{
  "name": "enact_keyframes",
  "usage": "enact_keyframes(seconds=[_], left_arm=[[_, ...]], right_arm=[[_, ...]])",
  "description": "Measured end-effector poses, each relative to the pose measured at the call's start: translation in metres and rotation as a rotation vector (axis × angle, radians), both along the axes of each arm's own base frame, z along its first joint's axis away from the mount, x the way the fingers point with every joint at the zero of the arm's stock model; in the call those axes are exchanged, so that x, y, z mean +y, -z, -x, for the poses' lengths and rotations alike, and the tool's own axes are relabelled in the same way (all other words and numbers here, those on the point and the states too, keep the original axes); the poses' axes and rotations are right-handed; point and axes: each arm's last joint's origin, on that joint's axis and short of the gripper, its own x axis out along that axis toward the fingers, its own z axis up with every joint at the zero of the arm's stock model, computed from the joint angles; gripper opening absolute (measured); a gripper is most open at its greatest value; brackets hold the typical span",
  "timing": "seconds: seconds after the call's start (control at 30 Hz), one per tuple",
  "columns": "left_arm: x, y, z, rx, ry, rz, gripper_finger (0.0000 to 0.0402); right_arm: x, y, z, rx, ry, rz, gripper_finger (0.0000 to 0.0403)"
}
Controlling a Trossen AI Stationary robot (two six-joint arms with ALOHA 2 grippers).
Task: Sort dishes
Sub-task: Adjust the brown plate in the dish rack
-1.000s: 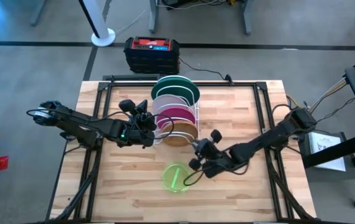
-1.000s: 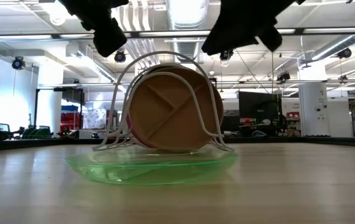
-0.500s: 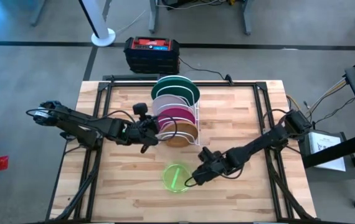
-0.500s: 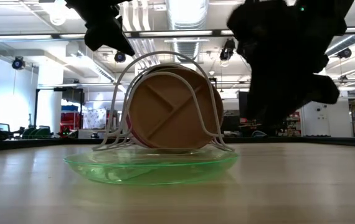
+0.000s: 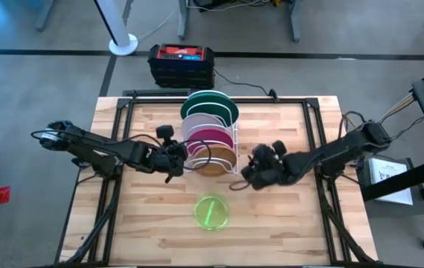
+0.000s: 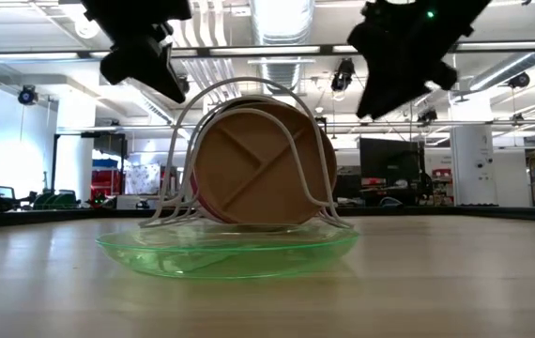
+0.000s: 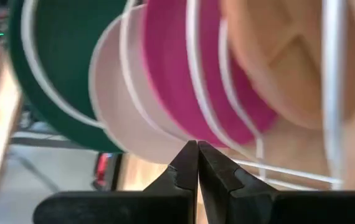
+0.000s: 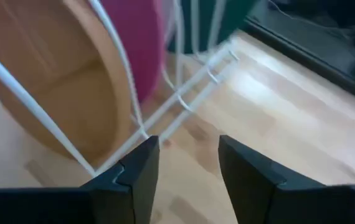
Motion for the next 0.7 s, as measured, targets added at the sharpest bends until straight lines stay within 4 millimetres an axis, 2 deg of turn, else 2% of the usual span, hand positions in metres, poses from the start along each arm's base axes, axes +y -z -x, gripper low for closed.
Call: enact_keyframes(seconds=[0.13,0.27,0.37,0.53,0.7], left_arm=[[-0.001,0.001,0.0,0.005,0.011,0.02,0.0],[0.0,0.001,0.0,0.008,0.013,0.018,0.0],[0.0,0.001,0.0,0.008,0.014,0.017,0.0],[-0.001,0.0,-0.001,-0.001,0.017,0.016,0.0],[-0.001,-0.001,-0.004,-0.016,0.036,0.007,0.0]], right_arm=[[-0.019,-0.011,0.0,-0.047,-0.135,0.014,0.0144],[-0.035,-0.008,0.004,-0.082,-0.297,-0.025,0.014],[-0.045,-0.002,0.005,-0.155,-0.399,-0.043,0.0144],[-0.057,0.009,0.001,-0.236,-0.459,-0.032,0.0156],[-0.059,0.031,-0.012,-0.191,-0.507,-0.047,0.016]])
